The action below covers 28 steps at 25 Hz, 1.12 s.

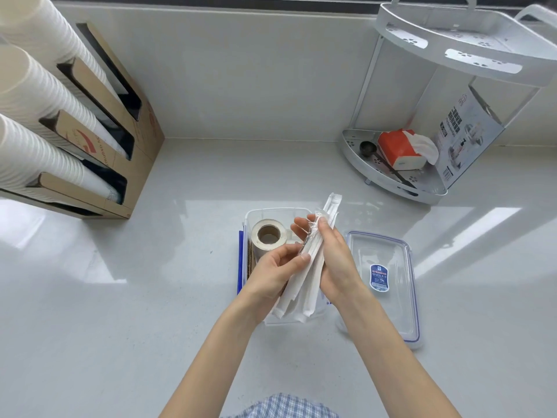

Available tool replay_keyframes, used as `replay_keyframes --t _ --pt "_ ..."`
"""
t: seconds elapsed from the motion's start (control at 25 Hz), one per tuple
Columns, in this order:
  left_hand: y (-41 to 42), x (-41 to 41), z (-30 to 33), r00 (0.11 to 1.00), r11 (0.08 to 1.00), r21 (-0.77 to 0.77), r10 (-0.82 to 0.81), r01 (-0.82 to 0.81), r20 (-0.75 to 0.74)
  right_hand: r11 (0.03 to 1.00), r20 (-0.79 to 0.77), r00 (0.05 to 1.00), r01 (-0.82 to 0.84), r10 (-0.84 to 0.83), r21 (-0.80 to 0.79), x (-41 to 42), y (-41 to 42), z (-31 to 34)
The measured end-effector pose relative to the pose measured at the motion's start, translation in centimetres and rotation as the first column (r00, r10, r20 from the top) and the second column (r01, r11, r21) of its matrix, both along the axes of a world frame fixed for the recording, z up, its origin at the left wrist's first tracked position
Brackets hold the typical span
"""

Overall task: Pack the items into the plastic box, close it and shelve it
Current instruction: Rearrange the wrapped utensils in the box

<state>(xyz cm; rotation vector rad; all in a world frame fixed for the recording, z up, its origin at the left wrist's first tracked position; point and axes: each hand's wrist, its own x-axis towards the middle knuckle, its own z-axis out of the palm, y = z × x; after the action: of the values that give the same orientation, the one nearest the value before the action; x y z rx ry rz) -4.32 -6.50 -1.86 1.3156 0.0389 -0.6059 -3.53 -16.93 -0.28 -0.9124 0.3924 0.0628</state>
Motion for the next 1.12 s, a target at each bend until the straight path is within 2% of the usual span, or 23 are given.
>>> replay_keyframes --t 0.12,0.32,0.44,0.68,0.88,1.0,1.12 --pt "0.0 0.1 -0.1 1.0 0.999 0.028 0.026 -0.026 -0.003 0.999 0.024 0.999 -0.026 0.025 0.034 -0.1 0.0 0.1" --pt "0.3 -0.2 -0.2 0.997 0.996 -0.079 0.048 -0.053 -0.056 0.988 0.017 1.0 -0.024 0.022 0.15 0.0 -0.5 0.0" --pt "0.3 -0.4 -0.4 0.998 0.996 -0.081 0.039 -0.042 -0.04 0.993 0.003 1.0 0.006 -0.006 0.121 0.0 -0.7 -0.2" --pt "0.6 -0.6 -0.2 0.995 0.99 -0.115 -0.084 0.077 -0.058 0.998 -0.03 0.998 0.054 -0.053 0.039 0.0 -1.1 0.0" --pt "0.6 -0.6 0.0 0.993 0.993 -0.025 -0.114 0.113 -0.039 0.988 -0.013 0.993 0.115 -0.114 0.105 0.1 -1.2 -0.1" --pt "0.5 -0.7 -0.1 0.986 0.983 0.087 -0.162 0.159 0.025 0.98 -0.002 0.982 0.187 -0.187 0.068 0.4 -1.5 -0.3" --pt "0.8 -0.8 -0.2 0.972 0.963 0.135 -0.235 0.231 0.014 0.969 0.026 0.969 0.243 -0.244 0.034 0.7 -2.2 -0.4"
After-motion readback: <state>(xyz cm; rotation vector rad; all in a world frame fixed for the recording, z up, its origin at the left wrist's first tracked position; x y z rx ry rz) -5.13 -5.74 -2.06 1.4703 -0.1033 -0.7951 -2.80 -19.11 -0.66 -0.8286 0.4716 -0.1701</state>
